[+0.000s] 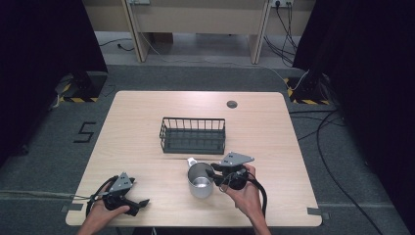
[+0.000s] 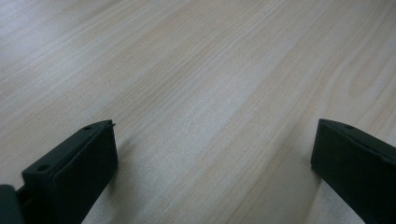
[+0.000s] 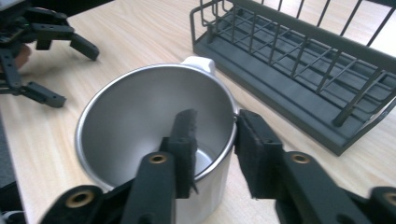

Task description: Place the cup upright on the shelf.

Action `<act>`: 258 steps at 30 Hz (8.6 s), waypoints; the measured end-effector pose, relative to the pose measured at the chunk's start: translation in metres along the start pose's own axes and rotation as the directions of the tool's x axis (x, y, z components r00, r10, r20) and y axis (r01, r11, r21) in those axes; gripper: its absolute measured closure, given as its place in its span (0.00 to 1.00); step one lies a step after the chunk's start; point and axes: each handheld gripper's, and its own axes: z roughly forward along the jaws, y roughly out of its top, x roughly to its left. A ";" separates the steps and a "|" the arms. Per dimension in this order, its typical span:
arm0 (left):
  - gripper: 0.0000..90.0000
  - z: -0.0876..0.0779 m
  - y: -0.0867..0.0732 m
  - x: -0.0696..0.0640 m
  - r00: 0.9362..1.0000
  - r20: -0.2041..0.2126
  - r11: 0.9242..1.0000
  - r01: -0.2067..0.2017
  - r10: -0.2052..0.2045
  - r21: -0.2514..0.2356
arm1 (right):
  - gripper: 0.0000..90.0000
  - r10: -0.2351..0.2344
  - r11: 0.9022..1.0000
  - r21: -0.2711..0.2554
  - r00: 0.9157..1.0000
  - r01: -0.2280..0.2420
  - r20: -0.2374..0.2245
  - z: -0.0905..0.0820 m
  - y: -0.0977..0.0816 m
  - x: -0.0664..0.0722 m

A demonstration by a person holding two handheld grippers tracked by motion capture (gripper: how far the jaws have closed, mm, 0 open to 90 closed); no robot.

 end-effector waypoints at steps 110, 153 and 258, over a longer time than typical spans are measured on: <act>0.00 0.000 0.000 0.000 1.000 -0.001 1.000 0.000 0.000 -0.001 | 0.07 0.015 0.942 -0.333 0.999 -0.029 -0.044 0.021 -0.026 0.015; 0.00 0.000 0.000 0.000 1.000 -0.001 1.000 0.001 -0.001 -0.003 | 0.07 0.001 0.934 -0.358 0.999 -0.013 -0.033 -0.002 0.059 -0.007; 0.00 0.000 0.000 0.000 1.000 -0.001 1.000 0.001 -0.001 -0.001 | 0.06 0.044 0.973 -0.228 0.999 -0.041 0.009 0.099 0.097 -0.092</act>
